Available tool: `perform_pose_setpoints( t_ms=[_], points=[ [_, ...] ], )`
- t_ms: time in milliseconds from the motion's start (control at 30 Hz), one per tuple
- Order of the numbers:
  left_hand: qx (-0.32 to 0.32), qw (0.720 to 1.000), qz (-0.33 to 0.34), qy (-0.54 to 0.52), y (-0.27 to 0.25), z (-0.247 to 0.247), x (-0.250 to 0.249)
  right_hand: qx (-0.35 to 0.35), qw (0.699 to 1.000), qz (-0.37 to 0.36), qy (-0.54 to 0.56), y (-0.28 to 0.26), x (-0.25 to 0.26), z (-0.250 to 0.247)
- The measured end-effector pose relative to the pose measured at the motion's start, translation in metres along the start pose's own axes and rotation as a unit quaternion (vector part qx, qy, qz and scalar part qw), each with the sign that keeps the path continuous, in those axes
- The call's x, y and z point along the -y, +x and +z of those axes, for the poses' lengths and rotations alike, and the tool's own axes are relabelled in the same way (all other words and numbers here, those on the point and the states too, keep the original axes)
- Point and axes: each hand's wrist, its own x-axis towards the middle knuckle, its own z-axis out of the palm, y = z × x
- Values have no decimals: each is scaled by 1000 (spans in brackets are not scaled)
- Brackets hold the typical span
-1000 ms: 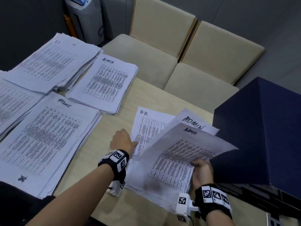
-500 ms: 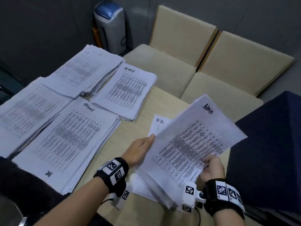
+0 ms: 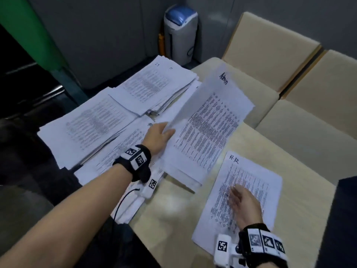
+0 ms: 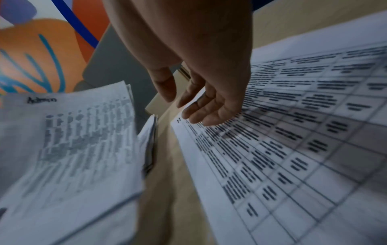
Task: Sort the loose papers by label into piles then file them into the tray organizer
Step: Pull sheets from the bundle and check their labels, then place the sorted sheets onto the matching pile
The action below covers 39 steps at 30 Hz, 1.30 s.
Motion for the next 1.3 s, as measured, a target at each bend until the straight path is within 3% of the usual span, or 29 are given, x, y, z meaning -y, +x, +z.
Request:
perform_pose_setpoints(
  t_ms=[133,267,400,500,567,633,733,800,933,1067,1200,1300],
  points=[
    [-4,1000,-28,-2,79,-17,-10,-72,997,-7,-37,-9,1,-11],
    [-7,998,-58,40,150,-4,-3,-164,981,-31,-102,-3,7,-54],
    [14,977,-66,203,196,17,15,-244,945,-31,-214,-2,5,-87],
    [5,928,-70,366,205,31,23,-279,924,-23,-262,-2,-2,-96],
    [-77,894,-31,439,196,44,23,-288,915,-18,-281,-1,-5,-97],
    [-115,879,32,461,173,60,23,-290,904,-18,-315,2,-5,-91],
    [-53,908,137,394,120,89,27,-275,896,-18,-347,8,0,-81],
    [21,932,163,324,76,109,29,-256,900,-3,-353,17,-4,-81],
    [113,948,122,273,11,147,42,-205,922,-17,-329,29,-14,-92],
    [86,962,10,258,-21,166,55,-160,966,-27,-203,23,-17,-101],
    [77,969,-97,212,-37,177,45,-135,980,-34,-141,15,-16,-96],
    [103,970,-95,199,-37,179,40,-106,976,-60,-183,12,-13,-98]
  ],
)
